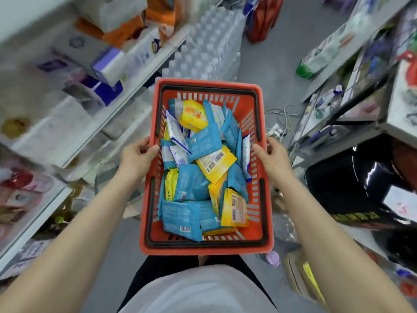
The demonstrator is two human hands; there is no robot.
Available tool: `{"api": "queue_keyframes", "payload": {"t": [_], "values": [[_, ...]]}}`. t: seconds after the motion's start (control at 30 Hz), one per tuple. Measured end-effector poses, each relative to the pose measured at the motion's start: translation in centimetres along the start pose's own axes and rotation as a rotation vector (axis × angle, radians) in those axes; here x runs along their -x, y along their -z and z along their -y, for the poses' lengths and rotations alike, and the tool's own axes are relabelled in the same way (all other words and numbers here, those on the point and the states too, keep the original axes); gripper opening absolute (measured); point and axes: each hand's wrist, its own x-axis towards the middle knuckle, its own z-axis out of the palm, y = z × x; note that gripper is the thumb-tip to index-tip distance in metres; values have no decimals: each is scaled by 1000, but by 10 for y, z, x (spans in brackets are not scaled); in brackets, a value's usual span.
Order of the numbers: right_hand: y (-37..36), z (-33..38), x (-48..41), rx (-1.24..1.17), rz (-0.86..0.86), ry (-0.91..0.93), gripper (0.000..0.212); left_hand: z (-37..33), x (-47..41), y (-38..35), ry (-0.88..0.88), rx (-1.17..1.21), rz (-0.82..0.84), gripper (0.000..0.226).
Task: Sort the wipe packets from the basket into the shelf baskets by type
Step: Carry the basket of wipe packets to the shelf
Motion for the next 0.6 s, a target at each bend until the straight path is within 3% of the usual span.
{"api": "queue_keyframes", "payload": {"t": [0.33,0.6], "values": [[27,65,-220,-55,-88,-26,20,-127,-207,-78,-90,-71,71,20],[64,109,-402,-25,-30,1,27,-213,-343,-156,-54,-33,27,27]]}}
